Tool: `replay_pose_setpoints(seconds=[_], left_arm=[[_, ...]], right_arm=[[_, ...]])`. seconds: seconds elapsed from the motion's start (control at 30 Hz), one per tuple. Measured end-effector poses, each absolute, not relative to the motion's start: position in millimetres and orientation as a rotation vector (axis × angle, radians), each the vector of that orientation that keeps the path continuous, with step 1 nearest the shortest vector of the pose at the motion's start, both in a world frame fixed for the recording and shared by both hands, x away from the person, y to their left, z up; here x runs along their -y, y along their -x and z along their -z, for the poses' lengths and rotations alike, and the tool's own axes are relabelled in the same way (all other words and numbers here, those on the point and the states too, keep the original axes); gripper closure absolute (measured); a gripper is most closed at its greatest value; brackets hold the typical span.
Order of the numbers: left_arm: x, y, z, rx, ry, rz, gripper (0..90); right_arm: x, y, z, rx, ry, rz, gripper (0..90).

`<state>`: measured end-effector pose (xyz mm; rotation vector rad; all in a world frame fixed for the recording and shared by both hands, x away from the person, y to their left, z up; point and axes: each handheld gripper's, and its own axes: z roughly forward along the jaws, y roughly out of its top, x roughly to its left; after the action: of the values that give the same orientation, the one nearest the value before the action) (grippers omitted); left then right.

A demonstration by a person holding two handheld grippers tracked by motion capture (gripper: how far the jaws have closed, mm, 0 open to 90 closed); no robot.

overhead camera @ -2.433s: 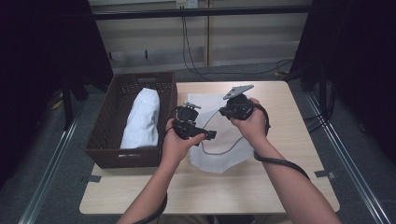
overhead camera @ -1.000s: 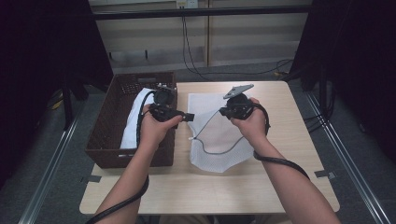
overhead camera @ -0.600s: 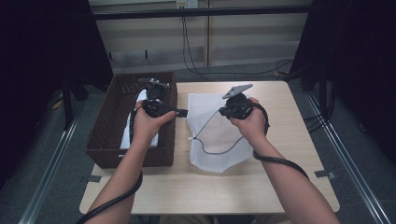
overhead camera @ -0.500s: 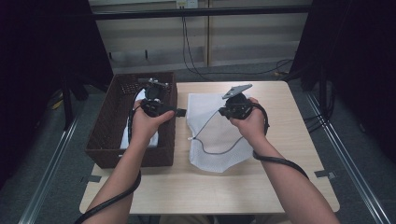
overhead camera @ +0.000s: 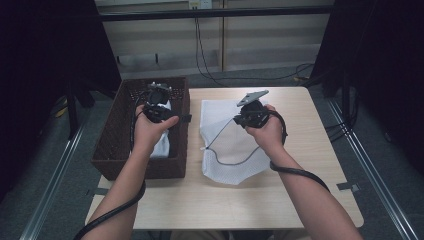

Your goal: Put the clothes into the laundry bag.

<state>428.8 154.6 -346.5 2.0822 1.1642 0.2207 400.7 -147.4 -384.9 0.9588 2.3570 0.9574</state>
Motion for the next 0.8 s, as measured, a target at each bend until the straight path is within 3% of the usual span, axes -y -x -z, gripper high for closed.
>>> replay_pose_setpoints(seconds=[0.8], left_arm=[[-194, -446, 367, -1.279, -2.06, -0.289, 6.5]], right_arm=[[142, -400, 385, -2.366, -0.946, -0.94, 89.1]])
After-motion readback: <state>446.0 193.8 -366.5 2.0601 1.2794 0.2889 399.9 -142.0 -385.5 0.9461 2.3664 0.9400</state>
